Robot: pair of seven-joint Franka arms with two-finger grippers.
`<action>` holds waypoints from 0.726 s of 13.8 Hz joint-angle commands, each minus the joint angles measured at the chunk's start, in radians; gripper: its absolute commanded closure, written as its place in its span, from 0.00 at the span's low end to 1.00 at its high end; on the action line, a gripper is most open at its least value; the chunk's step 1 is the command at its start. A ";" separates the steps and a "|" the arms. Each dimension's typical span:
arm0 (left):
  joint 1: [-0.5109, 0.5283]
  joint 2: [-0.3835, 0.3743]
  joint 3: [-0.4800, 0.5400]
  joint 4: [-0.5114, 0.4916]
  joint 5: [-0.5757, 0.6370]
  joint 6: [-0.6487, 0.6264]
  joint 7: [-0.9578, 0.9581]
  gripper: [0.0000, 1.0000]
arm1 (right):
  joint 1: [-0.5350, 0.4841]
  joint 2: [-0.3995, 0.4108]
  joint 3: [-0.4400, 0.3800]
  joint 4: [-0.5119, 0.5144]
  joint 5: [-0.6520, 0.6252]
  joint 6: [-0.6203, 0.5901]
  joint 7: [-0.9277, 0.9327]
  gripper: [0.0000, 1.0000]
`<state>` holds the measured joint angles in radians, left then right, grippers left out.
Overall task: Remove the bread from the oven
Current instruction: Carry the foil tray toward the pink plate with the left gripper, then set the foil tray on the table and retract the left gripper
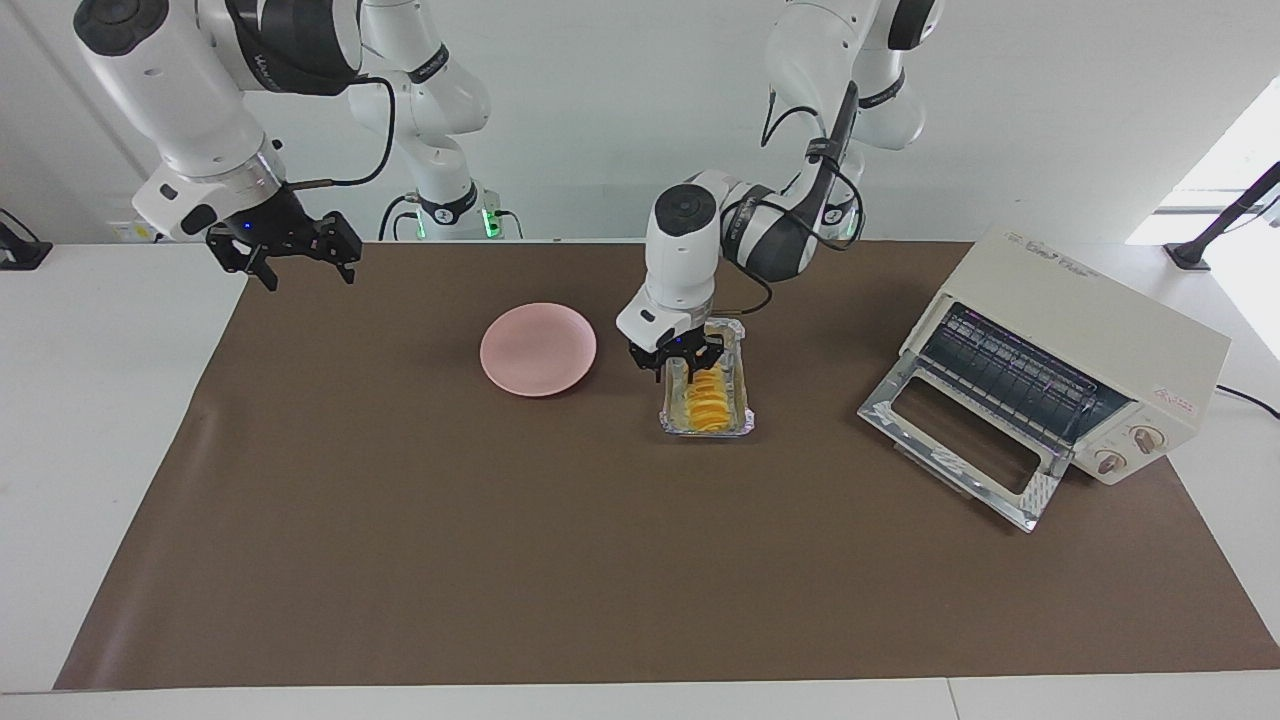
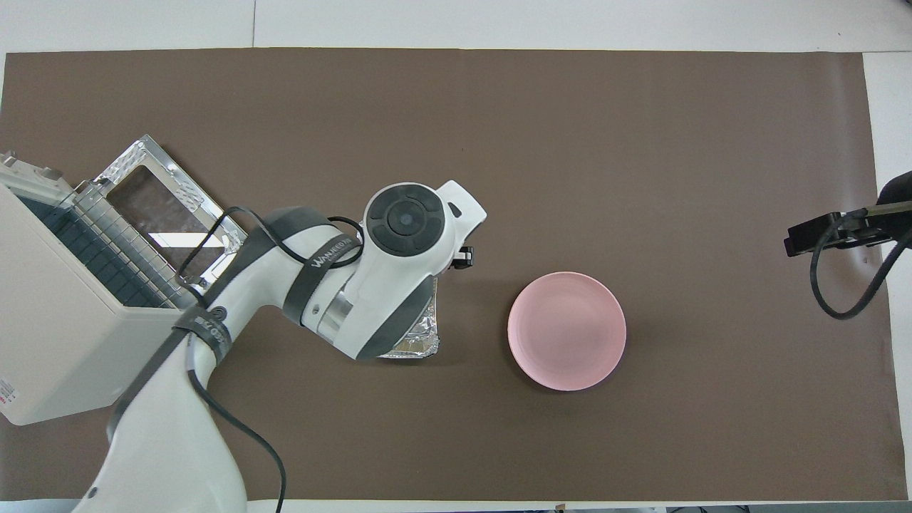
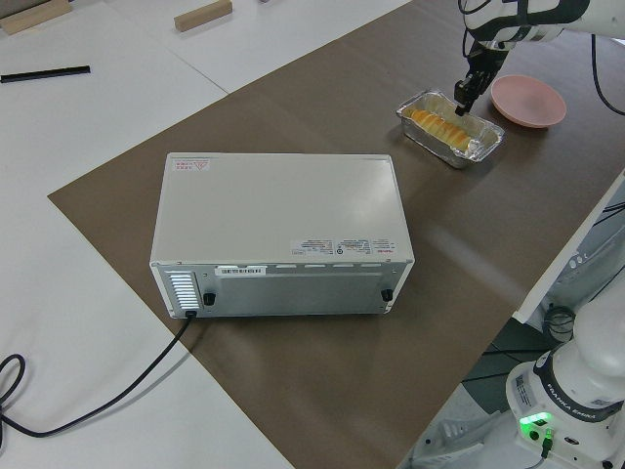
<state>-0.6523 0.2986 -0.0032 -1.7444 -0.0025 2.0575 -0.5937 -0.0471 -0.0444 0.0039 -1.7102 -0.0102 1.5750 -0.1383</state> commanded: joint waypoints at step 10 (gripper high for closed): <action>0.453 -0.364 0.002 0.059 -0.022 -0.677 0.344 0.00 | 0.006 -0.029 0.034 -0.038 0.041 0.036 0.020 0.00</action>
<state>-0.2007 -0.0209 0.0129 -1.6444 -0.0163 1.4336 -0.2667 -0.0433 -0.0446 0.0194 -1.7104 -0.0007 1.5770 -0.1375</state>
